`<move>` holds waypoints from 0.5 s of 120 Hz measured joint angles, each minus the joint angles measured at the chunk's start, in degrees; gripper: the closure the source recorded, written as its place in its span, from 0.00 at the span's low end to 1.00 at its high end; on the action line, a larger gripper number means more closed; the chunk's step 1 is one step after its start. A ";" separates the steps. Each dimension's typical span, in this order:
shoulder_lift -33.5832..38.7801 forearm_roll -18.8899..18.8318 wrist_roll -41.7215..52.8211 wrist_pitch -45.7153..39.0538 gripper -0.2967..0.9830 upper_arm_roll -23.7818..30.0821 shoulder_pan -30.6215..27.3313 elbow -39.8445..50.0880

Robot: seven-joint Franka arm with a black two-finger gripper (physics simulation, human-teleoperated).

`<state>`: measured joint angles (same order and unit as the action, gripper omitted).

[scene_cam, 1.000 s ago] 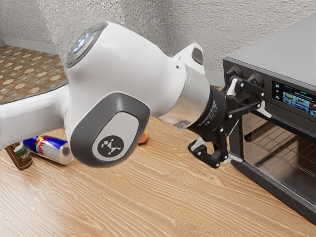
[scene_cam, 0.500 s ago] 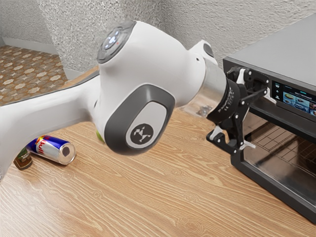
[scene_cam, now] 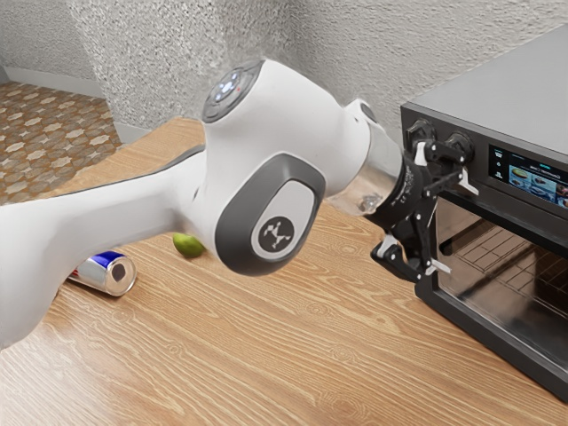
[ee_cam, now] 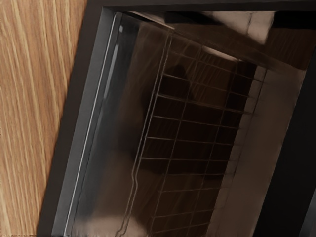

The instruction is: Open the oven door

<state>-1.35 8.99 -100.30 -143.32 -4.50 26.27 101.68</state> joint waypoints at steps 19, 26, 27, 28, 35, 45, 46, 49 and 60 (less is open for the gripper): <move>0.01 5.15 1.51 -0.02 0.23 -0.16 -0.62 1.28; 2.24 5.93 1.97 -0.01 0.23 -0.22 -0.58 3.99; 2.61 6.01 2.03 -0.02 0.23 -0.23 -0.56 4.44; 2.99 6.08 2.10 -0.03 0.23 -0.23 -0.54 4.90; 6.05 6.32 2.50 -0.13 0.23 -0.24 -0.43 8.64; 11.28 6.43 3.02 -0.65 0.23 0.04 -0.91 15.16; 11.84 6.43 3.07 -0.75 0.23 0.10 -1.04 15.87; 13.75 6.45 3.21 -1.07 0.23 0.28 -1.50 18.25; 21.05 6.60 3.67 -2.39 0.23 3.85 -6.27 26.17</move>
<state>19.71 15.59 -96.63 -145.71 -0.65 20.00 127.86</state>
